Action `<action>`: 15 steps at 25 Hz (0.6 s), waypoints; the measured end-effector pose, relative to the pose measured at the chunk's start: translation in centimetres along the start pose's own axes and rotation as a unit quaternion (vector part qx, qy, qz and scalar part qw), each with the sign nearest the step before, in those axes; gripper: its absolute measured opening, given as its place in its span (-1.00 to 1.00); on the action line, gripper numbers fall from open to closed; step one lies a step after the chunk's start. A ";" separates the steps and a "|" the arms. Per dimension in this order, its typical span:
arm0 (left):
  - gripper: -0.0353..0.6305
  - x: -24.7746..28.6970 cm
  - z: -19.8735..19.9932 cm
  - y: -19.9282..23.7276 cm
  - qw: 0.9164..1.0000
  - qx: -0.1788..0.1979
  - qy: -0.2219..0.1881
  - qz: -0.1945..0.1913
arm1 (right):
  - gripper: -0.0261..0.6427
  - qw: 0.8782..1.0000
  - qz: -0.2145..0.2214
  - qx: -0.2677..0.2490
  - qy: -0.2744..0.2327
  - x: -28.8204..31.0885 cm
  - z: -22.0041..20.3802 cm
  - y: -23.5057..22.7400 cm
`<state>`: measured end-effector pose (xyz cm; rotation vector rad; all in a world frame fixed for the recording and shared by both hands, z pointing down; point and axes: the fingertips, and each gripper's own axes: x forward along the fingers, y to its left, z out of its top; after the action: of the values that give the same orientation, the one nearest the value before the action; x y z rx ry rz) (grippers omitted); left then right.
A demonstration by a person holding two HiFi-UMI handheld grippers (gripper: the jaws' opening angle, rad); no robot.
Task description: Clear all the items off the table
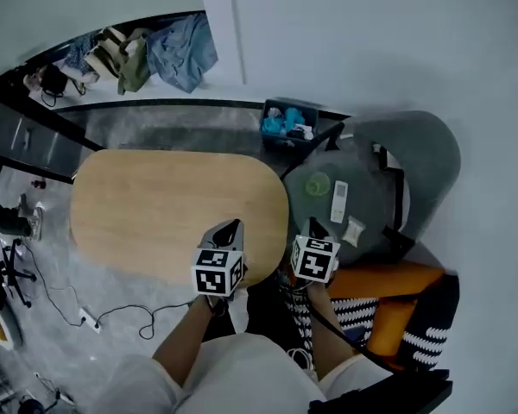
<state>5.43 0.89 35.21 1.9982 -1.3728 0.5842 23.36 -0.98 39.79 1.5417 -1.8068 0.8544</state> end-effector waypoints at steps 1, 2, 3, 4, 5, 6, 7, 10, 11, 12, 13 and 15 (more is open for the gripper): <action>-0.88 -1.7 0.4 0.7 1.000 -0.006 -0.010 0.004 | -0.84 1.000 0.007 -0.019 -0.007 -1.0 0.6 1.8; -0.88 -3.5 0.7 1.5 1.000 -0.010 -0.020 0.006 | -0.84 0.999 0.013 -0.036 -0.013 -2.2 0.9 3.5; -0.88 -5.2 1.0 2.2 0.999 -0.014 -0.029 0.007 | -0.84 0.998 0.017 -0.050 -0.019 -3.3 1.2 5.1; -0.88 -6.9 1.4 2.9 0.999 -0.017 -0.039 0.007 | -0.84 0.998 0.019 -0.062 -0.025 -4.5 1.5 6.5; -0.88 -8.3 1.8 3.7 0.999 -0.018 -0.047 0.005 | -0.84 0.997 0.019 -0.069 -0.030 -5.6 1.7 7.8; -0.88 -9.7 2.2 4.5 0.998 -0.017 -0.056 0.003 | -0.84 0.997 0.016 -0.070 -0.035 -6.6 2.0 8.9; -0.88 -11.0 2.6 5.3 0.998 -0.015 -0.064 0.001 | -0.84 0.997 0.012 -0.066 -0.041 -7.5 2.1 9.9; -0.88 -15.3 3.3 7.5 0.996 0.002 -0.091 -0.005 | -0.84 0.998 -0.002 -0.025 -0.056 -10.2 1.4 12.5; -0.88 -16.7 3.4 8.1 0.995 0.012 -0.099 -0.007 | -0.84 0.998 -0.007 -0.011 -0.061 -11.2 0.9 13.2; -0.88 -18.1 3.4 8.6 0.994 0.024 -0.107 -0.008 | -0.84 0.998 -0.012 0.000 -0.066 -12.2 0.4 13.9; -0.88 -19.3 3.5 9.2 0.993 0.035 -0.114 -0.009 | -0.84 0.997 -0.017 0.009 -0.071 -13.1 0.0 14.5; -0.88 -21.8 3.5 10.3 0.991 0.048 -0.123 -0.010 | -0.84 0.996 -0.024 0.022 -0.078 -14.9 -0.8 15.9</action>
<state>-11.96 9.94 20.79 2.2182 -1.4907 0.4124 9.68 10.35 27.13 1.7154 -1.8628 0.7750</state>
